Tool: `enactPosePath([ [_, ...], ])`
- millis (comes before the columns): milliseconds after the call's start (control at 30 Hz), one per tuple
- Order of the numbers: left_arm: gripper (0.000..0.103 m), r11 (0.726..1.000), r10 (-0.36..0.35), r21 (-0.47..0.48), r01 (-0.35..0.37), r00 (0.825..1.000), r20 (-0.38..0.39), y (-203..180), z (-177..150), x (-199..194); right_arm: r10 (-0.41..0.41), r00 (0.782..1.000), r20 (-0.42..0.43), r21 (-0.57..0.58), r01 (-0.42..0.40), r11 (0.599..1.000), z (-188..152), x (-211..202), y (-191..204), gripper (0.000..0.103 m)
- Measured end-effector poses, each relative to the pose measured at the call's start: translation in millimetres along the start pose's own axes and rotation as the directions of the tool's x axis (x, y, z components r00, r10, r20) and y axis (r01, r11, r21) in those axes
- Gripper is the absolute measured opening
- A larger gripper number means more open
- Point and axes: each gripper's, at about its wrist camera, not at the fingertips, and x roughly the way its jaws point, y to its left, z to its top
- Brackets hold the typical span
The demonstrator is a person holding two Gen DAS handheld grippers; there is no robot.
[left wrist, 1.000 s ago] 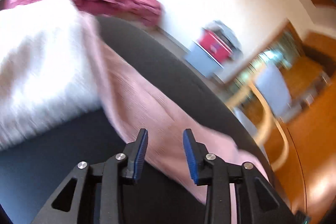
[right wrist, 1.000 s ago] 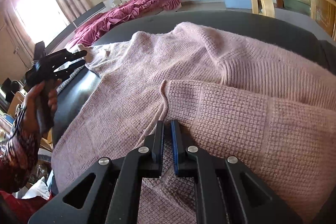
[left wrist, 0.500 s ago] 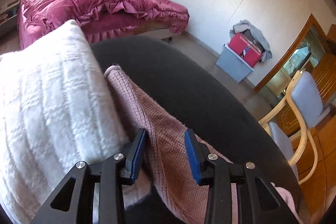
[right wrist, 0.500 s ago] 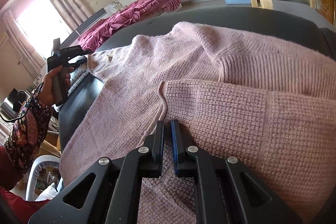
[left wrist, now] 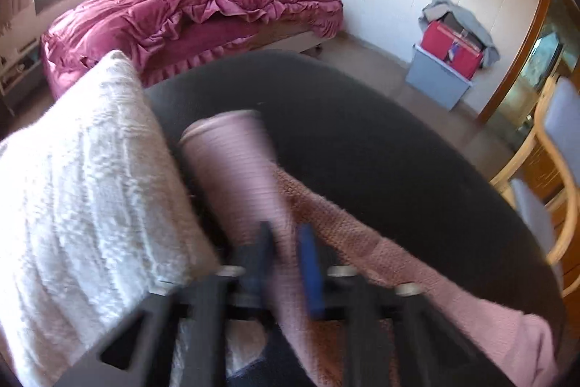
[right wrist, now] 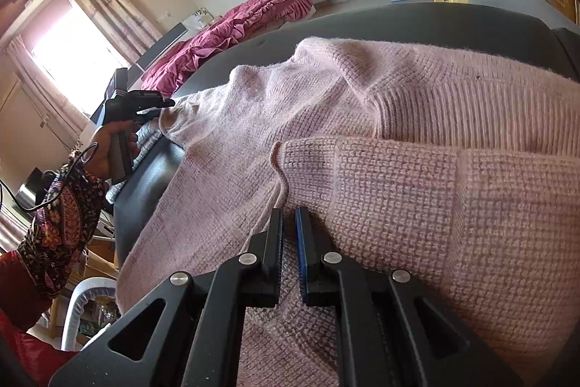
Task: Fold clothes
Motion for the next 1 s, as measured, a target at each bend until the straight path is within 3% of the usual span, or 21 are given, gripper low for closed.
enactPosePath([
  [133, 0.004, 0.989, -0.139, -0.023, 0.143, 0.982, 0.130, -1, -4, -34, 0.010, 1.000, 0.002, 0.011, -0.010, 1.000, 1, 1, -1, 0.008],
  [267, 0.004, 0.965, -0.262, 0.079, 0.250, 0.931, 0.255, -20, -6, -86, 0.009, 1.000, 0.002, 0.012, -0.009, 1.000, 1, 1, -1, 0.008],
  [467, 0.004, 0.883, -0.467, 0.194, 0.428, 0.845, 0.260, -52, -14, -136, -0.015, 0.999, 0.028, 0.015, 0.015, 1.000, 2, -5, 0, 0.008],
  [567, 0.004, 0.811, -0.581, 0.240, 0.534, 0.780, 0.231, -70, -25, -162, -0.063, 0.996, 0.071, 0.013, 0.062, 0.998, 2, -20, 1, 0.008],
  [833, 0.004, 0.558, -0.811, 0.380, 0.738, 0.582, 0.063, -144, -84, -221, -0.149, 0.976, 0.157, 0.147, 0.126, 0.981, -17, -83, -35, 0.008],
  [900, 0.004, 0.499, -0.838, 0.412, 0.762, 0.546, 0.005, -165, -112, -237, -0.167, 0.971, 0.174, 0.179, 0.136, 0.974, -26, -96, -45, 0.008],
  [1000, 0.004, 0.425, -0.849, 0.457, 0.782, 0.519, -0.099, -200, -166, -259, -0.179, 0.964, 0.196, 0.237, 0.130, 0.963, -40, -111, -57, 0.008],
])
